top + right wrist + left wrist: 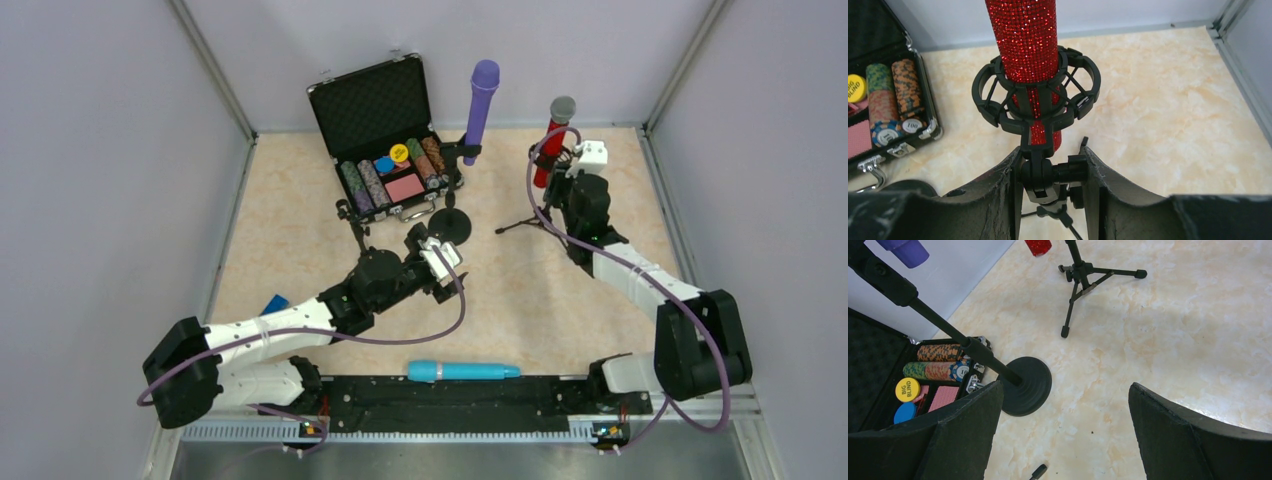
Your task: Attach the microphones to the stand
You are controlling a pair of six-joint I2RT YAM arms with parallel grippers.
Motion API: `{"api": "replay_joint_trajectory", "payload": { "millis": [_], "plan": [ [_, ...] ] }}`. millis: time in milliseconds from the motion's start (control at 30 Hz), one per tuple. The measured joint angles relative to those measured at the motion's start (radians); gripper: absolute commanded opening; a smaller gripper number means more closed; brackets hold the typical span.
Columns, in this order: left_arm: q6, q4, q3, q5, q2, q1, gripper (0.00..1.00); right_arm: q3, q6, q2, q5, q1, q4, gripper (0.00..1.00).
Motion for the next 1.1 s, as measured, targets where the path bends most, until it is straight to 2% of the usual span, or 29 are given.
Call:
{"api": "replay_joint_trajectory", "payload": {
  "millis": [133, 233, 333, 433, 700, 867, 1100],
  "plan": [
    [0.000, 0.000, 0.000, 0.000, 0.000, 0.000, 0.99, -0.027, 0.017, -0.009, -0.002, 0.000, -0.011, 0.57],
    [0.000, 0.000, 0.000, 0.000, 0.000, 0.000, 0.99, -0.028, 0.038, -0.026, -0.012, 0.000, -0.011, 0.76],
    [0.000, 0.000, 0.000, 0.000, 0.000, 0.000, 0.99, -0.028, 0.050, -0.052, -0.019, 0.000, -0.011, 0.88],
    [0.000, 0.000, 0.000, 0.000, 0.000, 0.000, 0.99, -0.028, 0.059, -0.076, -0.021, 0.000, -0.015, 0.93],
    [0.000, 0.000, 0.000, 0.000, 0.000, 0.000, 0.99, -0.028, 0.088, -0.152, -0.060, 0.000, -0.068, 0.98],
    [0.000, 0.000, 0.000, 0.000, 0.000, 0.000, 0.99, -0.032, 0.116, -0.241, -0.111, 0.000, -0.119, 0.98],
    [0.011, -0.004, 0.002, -0.001, 0.000, 0.000, 0.99, -0.119, 0.185, -0.430, -0.227, 0.000, -0.196, 0.98]
  ]
}}
